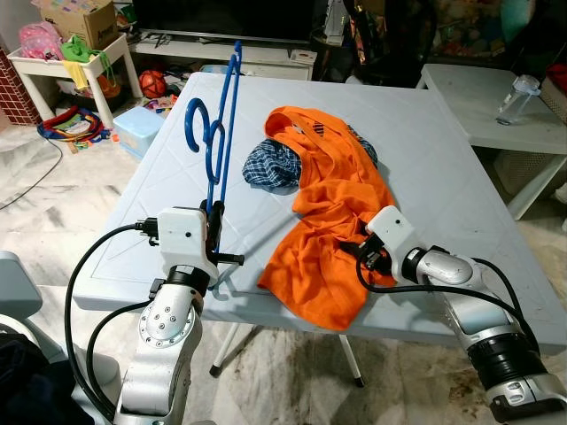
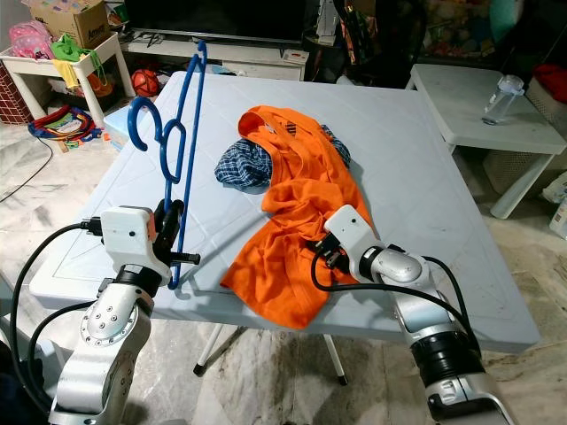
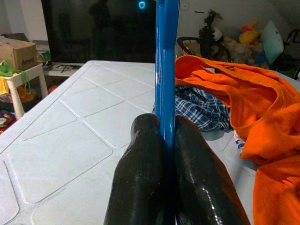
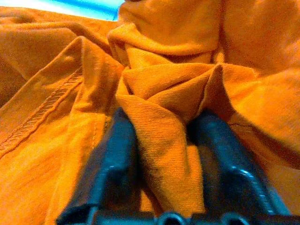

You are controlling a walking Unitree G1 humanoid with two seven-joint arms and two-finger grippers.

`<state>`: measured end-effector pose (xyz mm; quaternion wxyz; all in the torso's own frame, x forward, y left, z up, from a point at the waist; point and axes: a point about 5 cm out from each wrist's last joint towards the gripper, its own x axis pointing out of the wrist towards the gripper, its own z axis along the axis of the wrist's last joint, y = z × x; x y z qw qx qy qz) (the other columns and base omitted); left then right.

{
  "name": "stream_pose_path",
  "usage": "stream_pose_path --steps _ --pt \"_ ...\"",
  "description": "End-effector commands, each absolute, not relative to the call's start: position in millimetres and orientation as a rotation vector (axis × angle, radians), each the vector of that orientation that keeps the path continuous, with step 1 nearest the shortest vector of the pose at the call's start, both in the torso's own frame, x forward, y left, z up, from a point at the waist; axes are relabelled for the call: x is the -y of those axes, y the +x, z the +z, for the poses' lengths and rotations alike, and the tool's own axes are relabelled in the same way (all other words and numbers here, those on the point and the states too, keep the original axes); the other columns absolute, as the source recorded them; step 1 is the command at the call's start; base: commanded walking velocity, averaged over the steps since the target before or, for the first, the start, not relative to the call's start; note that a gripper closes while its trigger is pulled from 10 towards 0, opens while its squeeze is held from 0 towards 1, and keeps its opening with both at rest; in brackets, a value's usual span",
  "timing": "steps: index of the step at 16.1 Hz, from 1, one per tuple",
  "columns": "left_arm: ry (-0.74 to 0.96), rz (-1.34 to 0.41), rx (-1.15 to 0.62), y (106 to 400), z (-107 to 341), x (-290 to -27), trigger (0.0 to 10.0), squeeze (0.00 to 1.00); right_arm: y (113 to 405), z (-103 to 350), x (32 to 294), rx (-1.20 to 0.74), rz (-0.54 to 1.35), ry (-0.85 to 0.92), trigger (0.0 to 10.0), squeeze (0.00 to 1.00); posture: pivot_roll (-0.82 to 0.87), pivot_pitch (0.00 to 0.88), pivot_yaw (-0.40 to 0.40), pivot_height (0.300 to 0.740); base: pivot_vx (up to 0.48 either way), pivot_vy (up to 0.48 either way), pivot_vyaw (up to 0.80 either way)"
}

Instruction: Hang hanger

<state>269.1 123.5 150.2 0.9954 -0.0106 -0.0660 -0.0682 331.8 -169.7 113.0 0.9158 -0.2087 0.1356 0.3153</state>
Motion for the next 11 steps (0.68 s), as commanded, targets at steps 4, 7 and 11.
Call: stream_pose_path --steps 4,7,11 --pt "-0.027 -0.150 0.117 269.0 147.2 -120.4 10.0 0.00 335.1 110.1 181.4 -0.302 0.572 -0.419 0.0 0.00 0.06 0.077 -0.063 0.740 0.000 0.000 0.00" --pt "-0.026 -0.150 0.118 270.6 147.0 -120.1 10.0 0.00 342.7 111.1 178.4 -0.308 0.559 -0.390 0.0 0.00 0.06 0.069 -0.063 0.740 0.000 0.000 0.00" --pt "-0.025 -0.145 0.127 273.2 148.4 -119.6 10.0 0.00 380.3 147.2 168.4 -0.240 0.436 -0.173 0.0 0.00 0.07 0.057 -0.072 0.740 0.000 0.000 0.00"
